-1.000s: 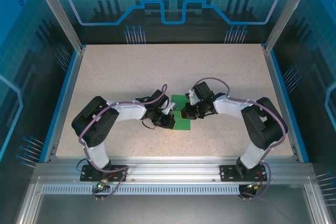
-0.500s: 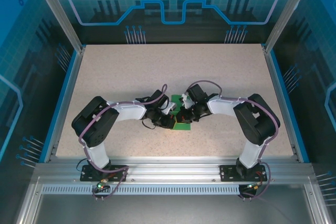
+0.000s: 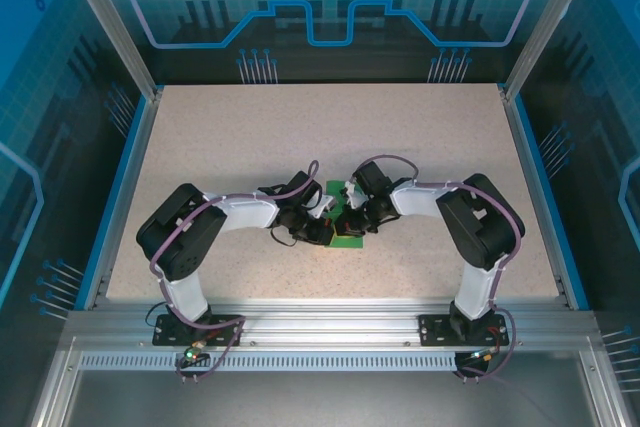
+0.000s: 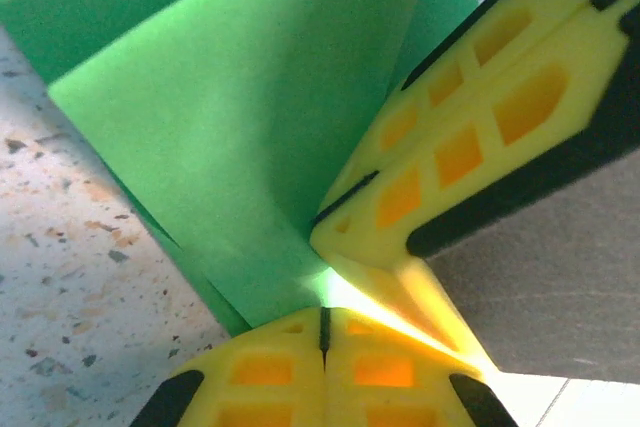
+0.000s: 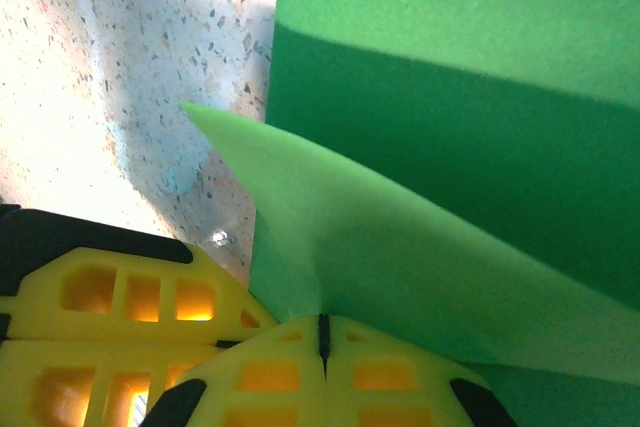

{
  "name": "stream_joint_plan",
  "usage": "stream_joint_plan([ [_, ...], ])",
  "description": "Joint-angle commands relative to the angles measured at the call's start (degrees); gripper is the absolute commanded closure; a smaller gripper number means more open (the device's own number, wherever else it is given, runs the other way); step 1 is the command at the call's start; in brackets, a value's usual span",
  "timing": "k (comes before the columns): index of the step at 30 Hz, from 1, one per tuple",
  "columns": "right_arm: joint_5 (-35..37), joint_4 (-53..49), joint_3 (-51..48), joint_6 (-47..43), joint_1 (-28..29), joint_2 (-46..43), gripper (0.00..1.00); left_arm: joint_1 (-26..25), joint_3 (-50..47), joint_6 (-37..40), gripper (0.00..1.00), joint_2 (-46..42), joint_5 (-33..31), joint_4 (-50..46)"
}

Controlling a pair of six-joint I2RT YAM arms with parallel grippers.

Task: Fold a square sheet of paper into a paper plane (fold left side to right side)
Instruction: Fold the triangle a second time at the center of the table.

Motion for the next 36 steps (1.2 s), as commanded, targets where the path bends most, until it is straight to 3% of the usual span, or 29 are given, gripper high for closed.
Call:
stream_joint_plan([
  [1,0.8,-3.4,1.2,-1.5,0.6,1.7,1.00,-0.1,-1.1,0.7,1.00,0.8,-3.5,-2.0],
  [36,5.0,-11.1,4.9,-7.9,-6.6,2.9,1.00,-0.1,-2.0,0.8,1.00,1.4,-3.5,-1.6],
])
